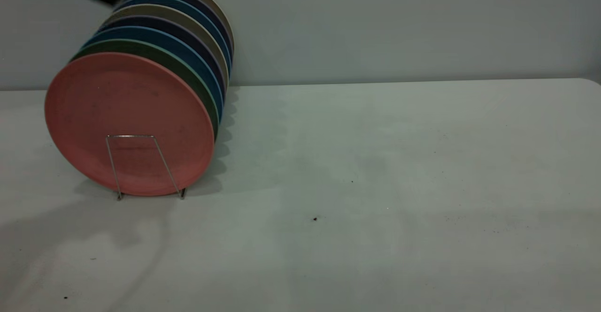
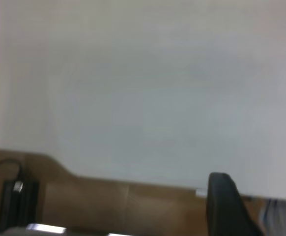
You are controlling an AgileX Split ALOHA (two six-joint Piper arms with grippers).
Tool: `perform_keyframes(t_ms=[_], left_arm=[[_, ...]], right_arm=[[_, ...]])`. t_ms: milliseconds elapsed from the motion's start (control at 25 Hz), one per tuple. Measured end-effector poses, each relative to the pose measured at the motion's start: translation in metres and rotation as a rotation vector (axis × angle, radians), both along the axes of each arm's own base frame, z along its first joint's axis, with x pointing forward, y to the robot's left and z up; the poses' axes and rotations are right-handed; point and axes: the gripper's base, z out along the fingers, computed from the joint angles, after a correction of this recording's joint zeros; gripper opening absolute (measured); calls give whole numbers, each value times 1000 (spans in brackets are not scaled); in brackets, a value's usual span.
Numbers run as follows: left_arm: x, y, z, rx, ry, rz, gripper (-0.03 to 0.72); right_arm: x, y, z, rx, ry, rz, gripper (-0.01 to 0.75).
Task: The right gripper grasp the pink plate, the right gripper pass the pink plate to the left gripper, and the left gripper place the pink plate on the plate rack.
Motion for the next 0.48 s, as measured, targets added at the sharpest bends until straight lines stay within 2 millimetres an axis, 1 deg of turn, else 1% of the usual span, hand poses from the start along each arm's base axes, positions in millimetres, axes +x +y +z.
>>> perform_keyframes(t_ms=[80,200,320,440,480], left_arm=[[-14,0,19,-60,53,91,379],[-39,2,47,-90,101,183,379],[-71,6,76,-92,118,261,379],[-103,10,99,-98,138,348,379],[-113,11,104,-97,155,380,379]], right_arm=[[-3,-1,-2,-23,-51,-13,337],[-9,-2,-2,-40,-117,-22,337],[-15,-1,-2,-48,-169,-26,337],[-21,0,-2,-51,-212,-29,337],[-23,0,-2,-53,-226,-29,335]])
